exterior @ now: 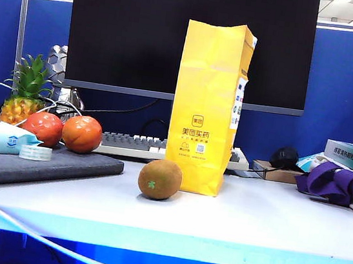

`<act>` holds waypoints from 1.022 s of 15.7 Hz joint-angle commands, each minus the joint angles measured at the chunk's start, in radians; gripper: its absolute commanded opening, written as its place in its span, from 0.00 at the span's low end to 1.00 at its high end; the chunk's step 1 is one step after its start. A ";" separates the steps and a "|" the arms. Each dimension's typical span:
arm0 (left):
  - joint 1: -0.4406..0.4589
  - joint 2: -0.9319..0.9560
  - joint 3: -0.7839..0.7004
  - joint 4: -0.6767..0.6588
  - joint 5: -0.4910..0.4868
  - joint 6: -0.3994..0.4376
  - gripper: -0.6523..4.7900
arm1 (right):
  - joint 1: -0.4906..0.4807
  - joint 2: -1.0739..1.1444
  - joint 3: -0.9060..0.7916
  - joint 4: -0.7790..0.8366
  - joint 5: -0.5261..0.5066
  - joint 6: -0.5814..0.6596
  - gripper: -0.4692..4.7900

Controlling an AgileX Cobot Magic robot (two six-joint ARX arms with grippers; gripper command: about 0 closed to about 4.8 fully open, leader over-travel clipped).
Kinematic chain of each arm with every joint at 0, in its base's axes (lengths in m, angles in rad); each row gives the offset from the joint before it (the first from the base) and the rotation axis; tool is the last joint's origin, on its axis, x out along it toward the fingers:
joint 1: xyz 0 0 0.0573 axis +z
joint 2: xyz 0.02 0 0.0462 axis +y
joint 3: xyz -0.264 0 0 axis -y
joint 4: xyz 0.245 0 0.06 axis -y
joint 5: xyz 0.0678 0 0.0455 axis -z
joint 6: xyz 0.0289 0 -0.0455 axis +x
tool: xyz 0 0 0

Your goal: Pick up the kiwifruit and throw it into the yellow paper bag.

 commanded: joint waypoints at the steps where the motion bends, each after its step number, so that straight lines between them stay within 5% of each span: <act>1: 0.000 0.000 0.005 0.016 0.006 -0.037 1.00 | 0.000 0.115 0.061 0.164 -0.003 0.000 0.43; 6: 0.000 0.000 0.005 0.016 0.001 -0.041 1.00 | -0.001 0.370 0.236 0.220 -0.003 -0.003 0.52; 7: 0.001 0.000 0.005 0.016 -0.006 -0.040 1.00 | -0.001 0.386 0.245 0.232 0.007 -0.006 0.65; 8: 0.001 0.000 0.005 0.016 -0.005 -0.040 1.00 | -0.001 0.397 0.245 0.268 0.007 -0.005 0.97; 14: 0.003 -0.062 0.005 0.013 -0.016 0.025 1.00 | -0.012 0.323 0.254 0.288 0.011 0.026 1.00; 16: 0.016 -0.245 0.005 -0.008 -0.257 0.179 1.00 | -0.050 0.174 0.251 0.254 0.016 -0.011 1.00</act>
